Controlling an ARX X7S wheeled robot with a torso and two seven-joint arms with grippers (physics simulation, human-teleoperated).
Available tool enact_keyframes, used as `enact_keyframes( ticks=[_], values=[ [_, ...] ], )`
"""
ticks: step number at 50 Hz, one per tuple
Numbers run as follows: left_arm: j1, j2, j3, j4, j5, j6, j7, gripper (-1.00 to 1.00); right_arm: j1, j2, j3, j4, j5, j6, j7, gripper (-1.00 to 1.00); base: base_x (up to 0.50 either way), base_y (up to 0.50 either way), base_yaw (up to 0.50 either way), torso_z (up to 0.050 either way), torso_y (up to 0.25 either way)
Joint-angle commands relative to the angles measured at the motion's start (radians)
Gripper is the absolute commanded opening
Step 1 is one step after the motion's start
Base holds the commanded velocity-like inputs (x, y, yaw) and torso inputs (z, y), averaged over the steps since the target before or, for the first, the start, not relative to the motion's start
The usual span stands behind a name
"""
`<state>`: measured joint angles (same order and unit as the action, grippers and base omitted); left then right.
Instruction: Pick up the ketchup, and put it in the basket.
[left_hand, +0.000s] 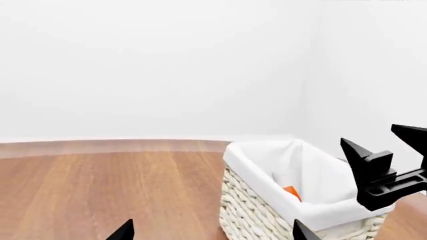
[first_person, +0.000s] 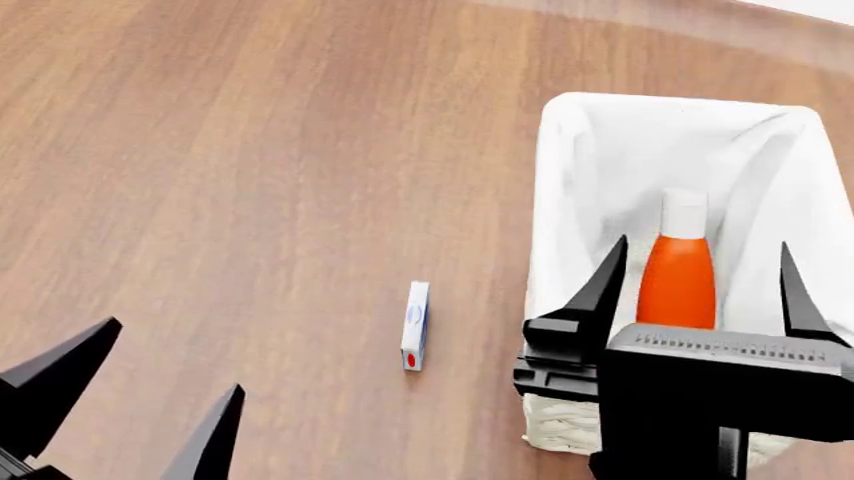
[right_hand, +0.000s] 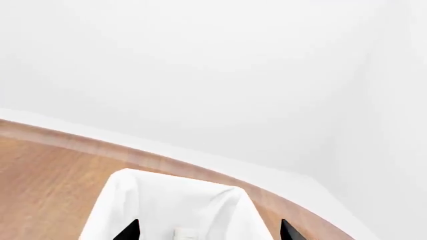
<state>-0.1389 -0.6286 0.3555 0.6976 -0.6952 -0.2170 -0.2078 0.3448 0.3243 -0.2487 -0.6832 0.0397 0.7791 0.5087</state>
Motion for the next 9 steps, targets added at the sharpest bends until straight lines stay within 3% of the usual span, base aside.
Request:
enact_keyframes(
  ticks=[1, 9],
  values=[
    [0.0, -0.01, -0.014, 0.013, -0.014, -0.002, -0.014, 1.0, -0.105, 0.007, -0.018, -0.006, -0.014, -0.081, 0.027, 1.0, 0.0, 0.0, 0.0, 0.0, 0.0],
    [0.004, -0.018, -0.027, 0.022, -0.025, 0.003, -0.02, 1.0, -0.157, 0.007, -0.034, 0.021, -0.018, -0.123, 0.037, 1.0, 0.0, 0.0, 0.0, 0.0, 0.0]
  ],
)
